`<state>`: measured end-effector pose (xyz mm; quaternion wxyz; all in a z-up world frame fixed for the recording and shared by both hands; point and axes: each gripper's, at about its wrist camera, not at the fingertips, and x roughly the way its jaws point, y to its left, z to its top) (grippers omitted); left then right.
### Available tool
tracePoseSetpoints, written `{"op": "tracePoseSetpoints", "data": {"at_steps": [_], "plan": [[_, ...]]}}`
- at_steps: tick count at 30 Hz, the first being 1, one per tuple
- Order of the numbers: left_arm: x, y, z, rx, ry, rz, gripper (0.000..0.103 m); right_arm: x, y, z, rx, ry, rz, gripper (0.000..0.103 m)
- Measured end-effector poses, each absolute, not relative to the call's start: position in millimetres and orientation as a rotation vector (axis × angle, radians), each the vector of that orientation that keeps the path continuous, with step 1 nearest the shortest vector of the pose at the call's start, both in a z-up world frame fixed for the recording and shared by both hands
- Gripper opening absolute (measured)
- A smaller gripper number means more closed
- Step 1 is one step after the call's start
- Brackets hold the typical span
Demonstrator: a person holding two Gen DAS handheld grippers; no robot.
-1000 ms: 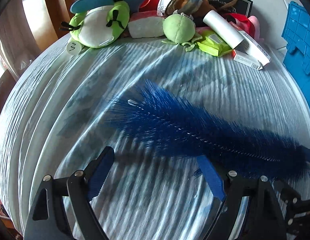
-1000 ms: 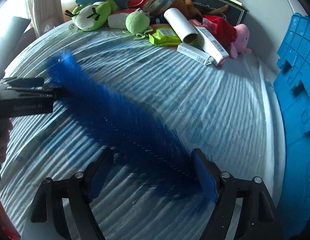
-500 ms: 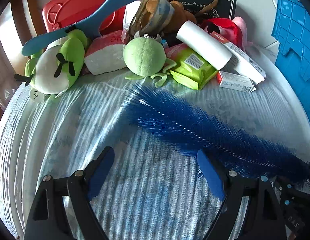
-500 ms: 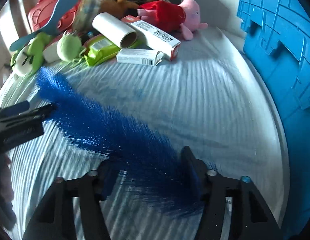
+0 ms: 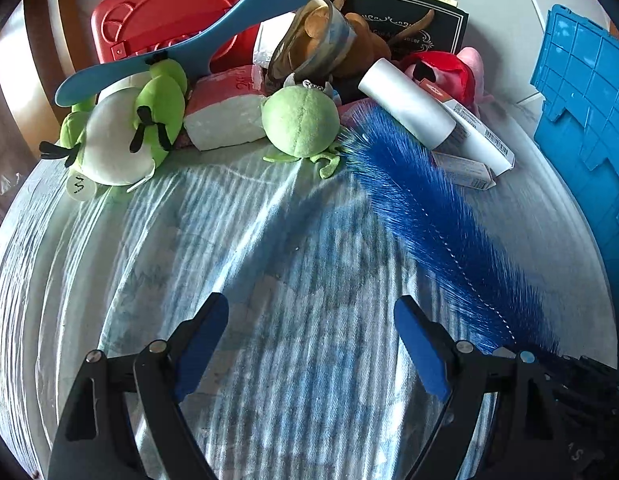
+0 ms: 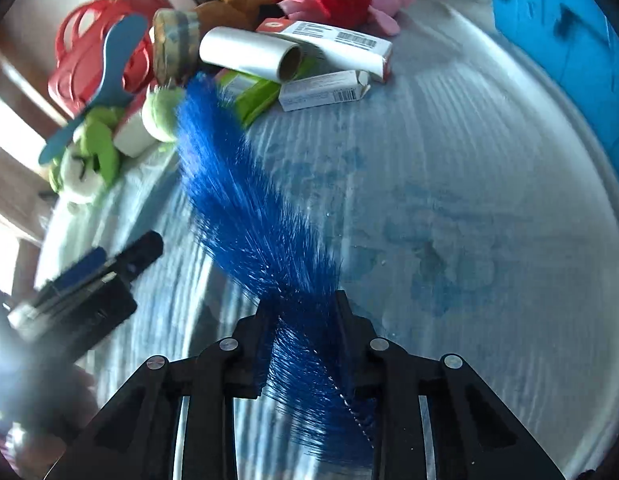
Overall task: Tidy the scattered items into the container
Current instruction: 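Grasp the blue bristle brush by its handle end with the right tool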
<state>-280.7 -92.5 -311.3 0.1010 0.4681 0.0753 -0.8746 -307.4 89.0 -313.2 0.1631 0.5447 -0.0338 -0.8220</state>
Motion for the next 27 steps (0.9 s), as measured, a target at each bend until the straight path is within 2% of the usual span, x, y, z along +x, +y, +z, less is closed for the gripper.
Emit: {"op": "tracePoseSetpoints", "data": {"at_steps": [5,6,9,11,14,18,21,24,27], "plan": [[-269.8,-87.7,-320.3,1.412,0.222,-2.595,0.085,-294.4,69.5,-316.0,1.491,0.186,-2.426,0.033],[-268.1,-86.7,-321.9,1.419,0.222,-2.599,0.085,-290.7,66.2,-317.8,1.485,0.226,-2.425,0.039],[-264.4,-83.9,-324.8,1.423,0.218,-2.604,0.085,-282.5,67.5,-318.9,1.433,0.297,-2.441,0.04],[-262.3,-83.0,-326.6,1.419,0.226,-2.609,0.085,-282.5,66.8,-318.8,1.418,0.288,-2.441,0.037],[-259.7,-80.7,-328.5,1.418,0.222,-2.612,0.085,-278.2,66.7,-317.5,1.395,0.278,-2.454,0.024],[-256.2,-73.5,-322.5,1.405,0.204,-2.642,0.085,-260.0,84.7,-300.8,1.305,0.145,-2.511,0.017],[-261.5,-64.7,-315.5,1.393,0.187,-2.67,0.085,-247.6,102.2,-280.3,1.217,0.095,-2.584,0.013],[-271.9,-53.6,-308.1,1.379,0.175,-2.7,0.085,-248.6,128.9,-266.7,1.197,0.024,-2.671,0.013],[-287.3,-39.7,-303.2,1.38,0.154,-2.728,0.085,-264.0,148.8,-266.6,1.217,0.03,-2.741,0.013]]}}
